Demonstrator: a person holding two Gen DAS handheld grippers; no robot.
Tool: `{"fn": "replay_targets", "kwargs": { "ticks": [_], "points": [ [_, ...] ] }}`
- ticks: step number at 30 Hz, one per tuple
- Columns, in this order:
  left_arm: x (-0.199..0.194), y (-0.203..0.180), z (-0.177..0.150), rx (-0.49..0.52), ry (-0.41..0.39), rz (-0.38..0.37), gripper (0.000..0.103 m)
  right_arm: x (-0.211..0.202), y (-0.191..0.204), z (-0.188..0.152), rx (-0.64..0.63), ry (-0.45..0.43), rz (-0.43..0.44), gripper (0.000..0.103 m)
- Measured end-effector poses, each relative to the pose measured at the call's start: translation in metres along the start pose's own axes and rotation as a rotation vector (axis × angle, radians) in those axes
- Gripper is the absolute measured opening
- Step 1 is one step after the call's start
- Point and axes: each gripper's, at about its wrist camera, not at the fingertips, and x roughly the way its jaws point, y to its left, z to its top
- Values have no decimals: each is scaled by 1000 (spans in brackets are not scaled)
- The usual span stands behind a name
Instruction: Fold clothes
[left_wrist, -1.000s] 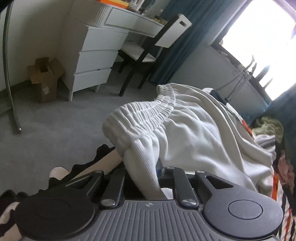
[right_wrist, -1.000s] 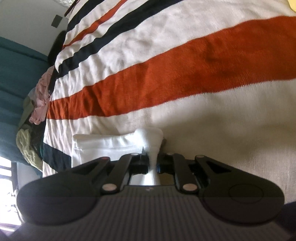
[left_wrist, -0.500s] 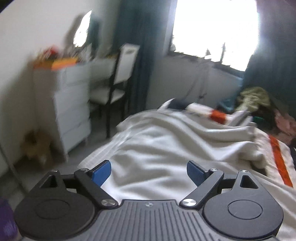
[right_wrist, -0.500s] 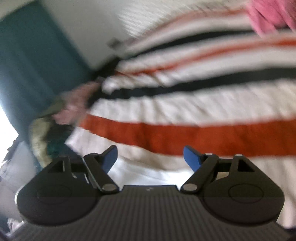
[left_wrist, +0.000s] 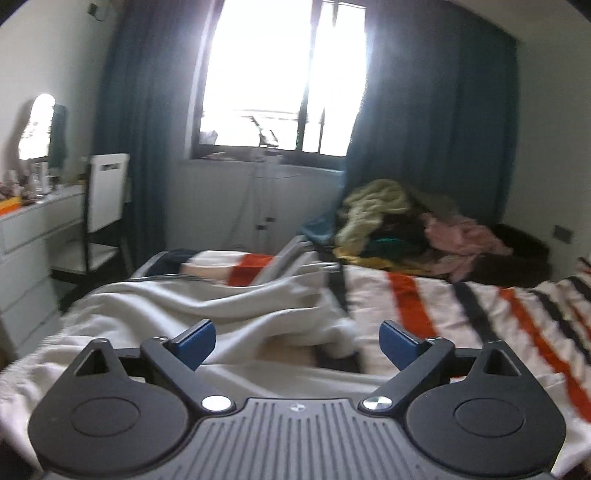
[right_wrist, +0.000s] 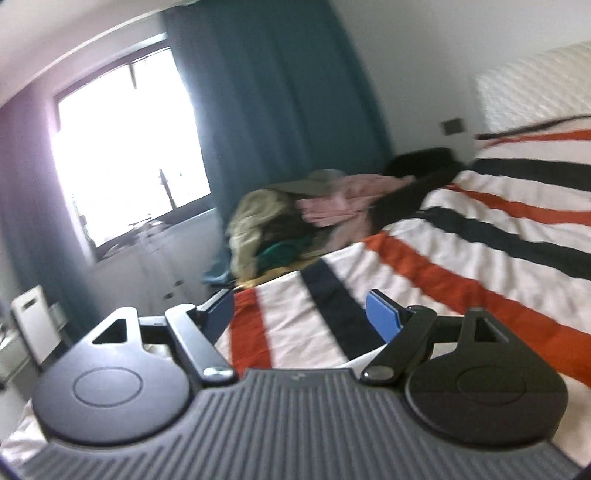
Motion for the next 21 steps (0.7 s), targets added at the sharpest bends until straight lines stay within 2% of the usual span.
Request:
{"fn": "replay_targets", "kwargs": {
  "ticks": [3,7,11,13,16,21],
  "points": [
    [10,-29,-3,33,-5,-37,97,-3,21,-8,-46,18,73,81],
    [35,-49,-25,16,-2,-84,97,4,38,-21,-80,75,118,81],
    [60,-50,-57,-14,47,-92,97,19,48,-39,-117,152,113,81],
    [71,-48,-68,14,88,-88,97,26,53,-49,-136,181,106,81],
    [79,-42,-76,44,118,-65,98,35,62,-60,-150,216,115,80],
    [83,-30,-77,44,135,-51,101,42,72,-66,-187,214,130,80]
  ]
}}
